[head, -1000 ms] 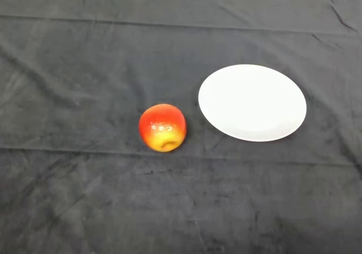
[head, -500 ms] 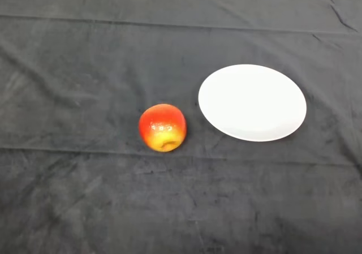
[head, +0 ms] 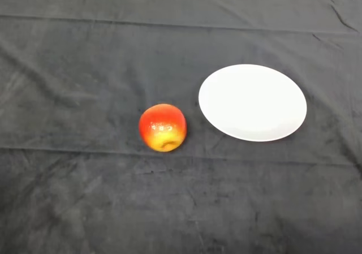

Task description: Move the apple to the plate

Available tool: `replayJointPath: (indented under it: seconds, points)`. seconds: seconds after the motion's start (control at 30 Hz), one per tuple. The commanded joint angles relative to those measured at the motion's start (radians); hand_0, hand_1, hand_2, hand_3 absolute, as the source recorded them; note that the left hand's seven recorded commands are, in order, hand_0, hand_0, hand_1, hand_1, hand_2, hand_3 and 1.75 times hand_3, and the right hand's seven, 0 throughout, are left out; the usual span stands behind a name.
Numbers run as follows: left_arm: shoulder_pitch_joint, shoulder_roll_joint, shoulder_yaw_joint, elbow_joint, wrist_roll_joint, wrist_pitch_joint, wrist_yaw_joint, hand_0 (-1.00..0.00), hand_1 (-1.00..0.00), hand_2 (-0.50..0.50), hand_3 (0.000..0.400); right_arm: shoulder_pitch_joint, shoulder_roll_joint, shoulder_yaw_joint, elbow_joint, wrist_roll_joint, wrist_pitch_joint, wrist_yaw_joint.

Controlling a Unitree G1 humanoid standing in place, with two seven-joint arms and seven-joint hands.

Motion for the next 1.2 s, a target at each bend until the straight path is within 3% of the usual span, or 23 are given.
replayJointPath:
  seconds: [0.03,0.27,0.5,0.77,1.2]
  points:
    - [-0.046,-0.009,-0.017,0.03,0.023,-0.022,-0.013,0.0,0.0,0.0,0.0,-0.029,-0.022,-0.0172,0.029,-0.0018,0.003,0.005]
    - [-0.052,-0.05,-0.065,-0.021,0.035,-0.014,-0.076,0.0,0.0,0.0,0.0,-0.029,-0.022,-0.0172,0.029,-0.0019,0.003,0.0048]
    - [-0.018,-0.091,-0.119,-0.143,0.042,0.031,-0.146,0.0,0.0,0.0,0.0,-0.029,-0.021,-0.0169,0.027,-0.0021,0.003,0.004]
    - [0.046,-0.139,-0.193,-0.358,0.065,0.135,-0.19,0.0,0.0,0.0,0.0,-0.027,-0.019,-0.0161,0.022,-0.0026,0.003,0.0021]
    - [0.121,-0.191,-0.34,-0.696,0.11,0.368,-0.219,0.0,0.0,0.0,0.0,-0.023,-0.014,-0.0137,0.01,-0.0036,0.003,-0.0033]
